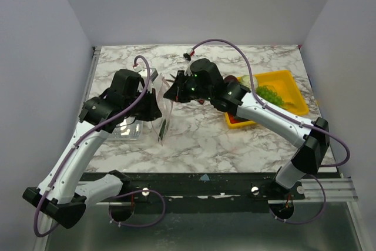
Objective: Place the food in the zip-top bag and seal the zipper
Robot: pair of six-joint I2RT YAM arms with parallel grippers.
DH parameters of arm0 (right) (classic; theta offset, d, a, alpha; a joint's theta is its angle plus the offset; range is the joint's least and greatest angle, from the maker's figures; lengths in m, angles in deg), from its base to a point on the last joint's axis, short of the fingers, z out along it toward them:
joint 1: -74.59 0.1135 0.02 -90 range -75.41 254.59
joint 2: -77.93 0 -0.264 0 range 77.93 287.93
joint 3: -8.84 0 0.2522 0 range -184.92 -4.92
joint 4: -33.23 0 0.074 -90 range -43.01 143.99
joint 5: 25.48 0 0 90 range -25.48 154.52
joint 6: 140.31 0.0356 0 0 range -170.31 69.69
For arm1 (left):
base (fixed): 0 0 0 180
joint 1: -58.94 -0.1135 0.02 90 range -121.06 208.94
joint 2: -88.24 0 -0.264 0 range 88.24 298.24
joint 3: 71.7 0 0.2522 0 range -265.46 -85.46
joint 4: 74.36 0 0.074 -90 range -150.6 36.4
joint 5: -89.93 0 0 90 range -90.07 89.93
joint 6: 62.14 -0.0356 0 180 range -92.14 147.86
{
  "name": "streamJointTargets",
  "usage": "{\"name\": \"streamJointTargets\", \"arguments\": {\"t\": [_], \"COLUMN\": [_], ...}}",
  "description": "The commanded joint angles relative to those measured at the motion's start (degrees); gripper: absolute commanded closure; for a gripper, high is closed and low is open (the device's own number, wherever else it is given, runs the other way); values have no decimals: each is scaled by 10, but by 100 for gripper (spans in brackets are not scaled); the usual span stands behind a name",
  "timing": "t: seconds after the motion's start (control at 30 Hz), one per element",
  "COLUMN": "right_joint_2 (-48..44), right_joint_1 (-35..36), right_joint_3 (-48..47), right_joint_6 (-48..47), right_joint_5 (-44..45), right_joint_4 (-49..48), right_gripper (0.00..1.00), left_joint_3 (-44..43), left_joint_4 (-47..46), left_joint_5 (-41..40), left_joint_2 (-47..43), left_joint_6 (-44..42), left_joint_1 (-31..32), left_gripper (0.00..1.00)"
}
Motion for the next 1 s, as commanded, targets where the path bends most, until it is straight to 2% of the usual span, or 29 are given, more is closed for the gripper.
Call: {"name": "streamJointTargets", "arguments": {"t": [0.0, 0.03, 0.07, 0.17, 0.23, 0.3, 0.43, 0.53, 0.63, 0.8, 0.87, 0.97], "right_joint_2": [-6, -4, -3, -21, -48, -92, -180, -232, -266, -254, -244, -230], "right_joint_1": [-4, -4, -4, -4, -4, -4, -12, -80, -192, -366, -419, -458], "right_joint_3": [-11, -17, -24, -34, -28, -7, 48, 105, 169, 270, 310, 356], "right_joint_6": [-32, -58, -79, -135, -159, -165, -158, -137, -121, -86, -62, -35], "right_joint_5": [10, 19, 27, 42, 64, 101, 236, 278, 246, 162, 125, 97], "right_joint_4": [9, 27, 48, 96, 112, 113, 126, 136, 132, 99, 69, 26], "right_gripper": [100, 100, 95, 62, 48, 37, 22, 19, 19, 18, 17, 17], "left_joint_3": [-28, -38, -47, -62, -70, -78, -84, -77, -66, -48, -45, -35], "left_joint_4": [-13, -9, -7, -9, -10, -13, -26, -36, -42, -54, -57, -68], "left_joint_5": [-19, -20, -18, -13, -18, -24, -11, 3, 19, 35, 38, 49], "left_joint_2": [-8, -5, -1, 17, 33, 52, 73, 77, 73, 63, 62, 59], "left_joint_6": [-10, -13, -15, -27, -36, -42, -44, -43, -42, -41, -41, -40], "left_joint_1": [-2, -2, -3, -3, -3, -3, -3, -3, -3, -3, -3, -4], "left_gripper": [100, 100, 100, 100, 100, 100, 100, 100, 100, 100, 100, 100]}}
